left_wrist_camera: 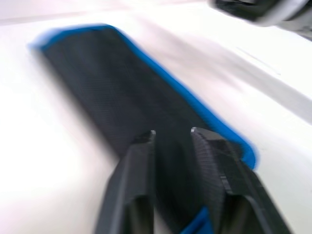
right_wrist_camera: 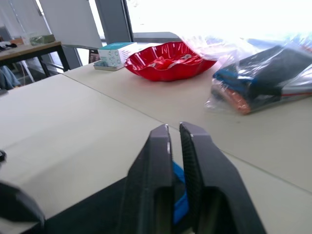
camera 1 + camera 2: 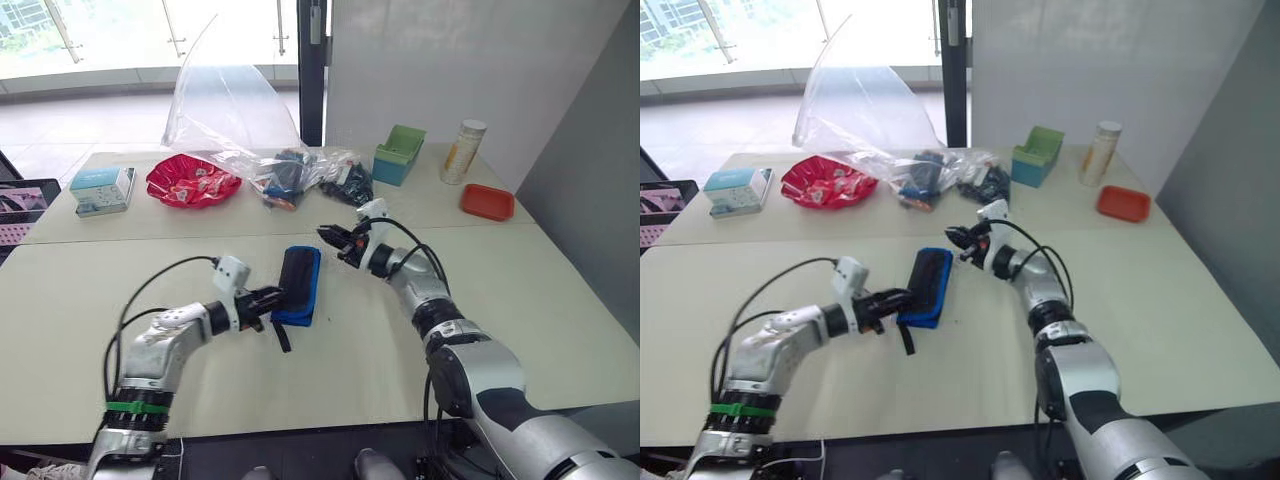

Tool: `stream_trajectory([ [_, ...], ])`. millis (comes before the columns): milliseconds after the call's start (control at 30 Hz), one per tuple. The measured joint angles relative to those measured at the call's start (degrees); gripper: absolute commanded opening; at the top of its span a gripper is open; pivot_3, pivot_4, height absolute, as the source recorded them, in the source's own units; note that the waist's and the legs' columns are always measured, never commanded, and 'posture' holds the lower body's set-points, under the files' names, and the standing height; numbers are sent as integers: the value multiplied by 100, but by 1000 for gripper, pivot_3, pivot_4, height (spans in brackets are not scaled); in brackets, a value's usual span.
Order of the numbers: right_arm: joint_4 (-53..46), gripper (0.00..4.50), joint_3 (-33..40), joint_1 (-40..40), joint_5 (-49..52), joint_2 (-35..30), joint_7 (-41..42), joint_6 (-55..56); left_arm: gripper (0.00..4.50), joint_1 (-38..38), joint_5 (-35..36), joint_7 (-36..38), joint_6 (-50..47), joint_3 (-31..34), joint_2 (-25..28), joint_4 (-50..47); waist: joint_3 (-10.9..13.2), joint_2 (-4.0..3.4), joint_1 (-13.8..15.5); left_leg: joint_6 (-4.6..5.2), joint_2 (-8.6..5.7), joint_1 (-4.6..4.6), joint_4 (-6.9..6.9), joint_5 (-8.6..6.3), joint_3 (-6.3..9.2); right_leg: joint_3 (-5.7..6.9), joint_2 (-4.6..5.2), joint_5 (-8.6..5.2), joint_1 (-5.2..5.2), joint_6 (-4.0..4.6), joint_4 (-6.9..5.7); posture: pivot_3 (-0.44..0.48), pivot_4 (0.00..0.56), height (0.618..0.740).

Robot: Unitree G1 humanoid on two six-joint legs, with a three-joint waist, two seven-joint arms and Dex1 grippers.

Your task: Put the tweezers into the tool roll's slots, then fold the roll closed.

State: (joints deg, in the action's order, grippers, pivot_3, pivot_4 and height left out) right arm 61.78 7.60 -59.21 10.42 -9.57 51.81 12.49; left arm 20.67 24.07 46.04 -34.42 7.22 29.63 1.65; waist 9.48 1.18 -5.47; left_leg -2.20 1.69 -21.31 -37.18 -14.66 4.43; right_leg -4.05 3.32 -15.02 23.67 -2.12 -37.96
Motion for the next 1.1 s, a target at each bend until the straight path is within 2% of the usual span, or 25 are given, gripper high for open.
stream_trajectory([
  [133,-972,2890,-12,909,136,-622,526,-160,3841,-656,-9,1,148,739,797,-175,1,-1,6,-2,-4,-44,17,1,-4,0,9,0,47,0,6,0,150,738],
  [200,-1263,3542,-28,1172,178,-738,634,-349,4456,-806,-16,4,259,919,937,-181,2,-3,13,-22,-5,-68,16,13,-4,2,12,0,68,0,4,0,150,738],
  [267,-1865,4276,-124,1465,234,-873,833,-550,4500,-1059,-16,50,582,1116,1008,-189,3,-4,17,-24,-3,-67,17,14,-6,2,10,0,68,0,5,0,150,738],
  [300,-2113,4464,-129,1616,274,-1046,928,-655,4500,-1257,-48,78,773,1259,1099,-167,3,-4,21,-24,-2,-67,18,14,-6,3,10,0,67,0,7,0,150,738],
  [467,-2748,4464,238,2727,447,-2263,1116,-1126,4500,-2507,-317,175,1835,2406,1559,427,5,-5,141,-22,-2,-61,27,12,-15,3,11,0,59,0,66,0,150,738],
  [733,-3327,4464,427,3570,669,-2751,1082,-1706,4500,-3453,-316,493,2112,2960,1606,753,10,0,160,-13,5,-42,22,24,-28,1,3,0,37,1,79,0,150,738],
  [833,-3444,4464,458,3792,637,-2870,983,-1530,4500,-3686,-331,529,2280,3075,1600,773,10,0,163,-13,4,-47,25,24,-26,4,6,0,29,2,79,0,150,740],
  [867,-3444,4464,461,3852,624,-2870,944,-1471,4500,-3696,-342,533,2318,3064,1586,767,19,-6,121,8,-26,-79,37,36,38,56,31,-4,-30,-2,91,0,150,740],
  [900,-3445,4464,471,3900,614,-2876,912,-1398,4500,-3703,-350,523,2360,3063,1573,750,23,-12,69,29,-87,-55,47,49,135,161,99,-20,-77,-5,86,0,150,740],
  [967,-3465,4464,524,3912,669,-2876,833,-1410,4500,-3716,-377,451,2447,3062,1570,735,39,-39,2,42,-191,-7,47,73,296,277,170,-76,-161,-47,84,0,150,740],
  [1000,-3474,4464,560,3907,717,-2875,769,-1535,4500,-3735,-383,419,2476,3062,1564,734,43,-49,-11,25,-213,-1,51,93,326,320,202,-97,-160,-72,77,0,150,740],
  [1100,-3439,4464,648,3898,849,-2872,617,-1816,4500,-3738,-385,392,2588,3024,1471,735,51,-59,157,11,-185,-18,52,100,273,293,194,-78,-138,-40,82,0,150,740],
])
